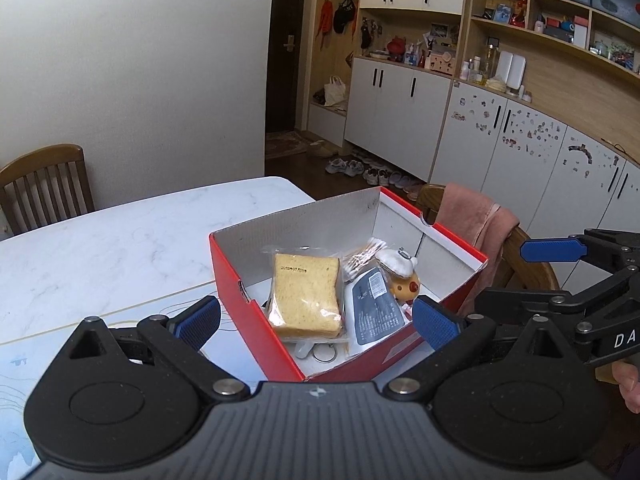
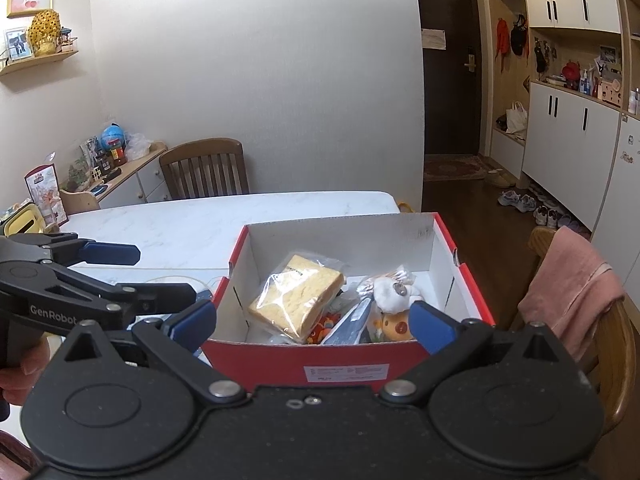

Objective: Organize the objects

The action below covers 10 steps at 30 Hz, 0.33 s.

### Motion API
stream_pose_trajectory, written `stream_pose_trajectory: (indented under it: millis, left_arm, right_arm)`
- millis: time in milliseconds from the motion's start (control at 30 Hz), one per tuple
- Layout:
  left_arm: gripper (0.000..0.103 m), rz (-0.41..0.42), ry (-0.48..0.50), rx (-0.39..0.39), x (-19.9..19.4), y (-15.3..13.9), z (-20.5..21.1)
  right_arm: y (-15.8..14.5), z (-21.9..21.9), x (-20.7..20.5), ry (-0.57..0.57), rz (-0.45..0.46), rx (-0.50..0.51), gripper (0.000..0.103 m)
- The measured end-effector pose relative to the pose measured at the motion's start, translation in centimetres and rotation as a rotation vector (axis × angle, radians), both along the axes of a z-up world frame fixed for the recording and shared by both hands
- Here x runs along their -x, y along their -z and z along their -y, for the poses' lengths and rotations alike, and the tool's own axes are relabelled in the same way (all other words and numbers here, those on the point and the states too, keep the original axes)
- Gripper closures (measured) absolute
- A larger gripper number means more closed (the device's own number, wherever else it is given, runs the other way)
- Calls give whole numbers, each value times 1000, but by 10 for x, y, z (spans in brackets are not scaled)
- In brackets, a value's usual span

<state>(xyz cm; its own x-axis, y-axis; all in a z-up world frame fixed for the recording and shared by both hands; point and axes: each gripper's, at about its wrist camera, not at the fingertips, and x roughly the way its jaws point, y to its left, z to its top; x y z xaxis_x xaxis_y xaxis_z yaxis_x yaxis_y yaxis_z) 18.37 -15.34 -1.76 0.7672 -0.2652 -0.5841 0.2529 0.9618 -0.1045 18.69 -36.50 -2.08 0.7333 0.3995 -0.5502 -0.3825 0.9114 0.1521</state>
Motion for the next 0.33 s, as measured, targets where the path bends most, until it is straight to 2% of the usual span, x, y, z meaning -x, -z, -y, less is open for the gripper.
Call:
stream_pose_trajectory:
  millis: [333]
  left_arm:
    - [1, 4, 14, -6, 5, 1, -5]
  right_arm:
    - [-1, -5, 7, 23, -18, -5, 1]
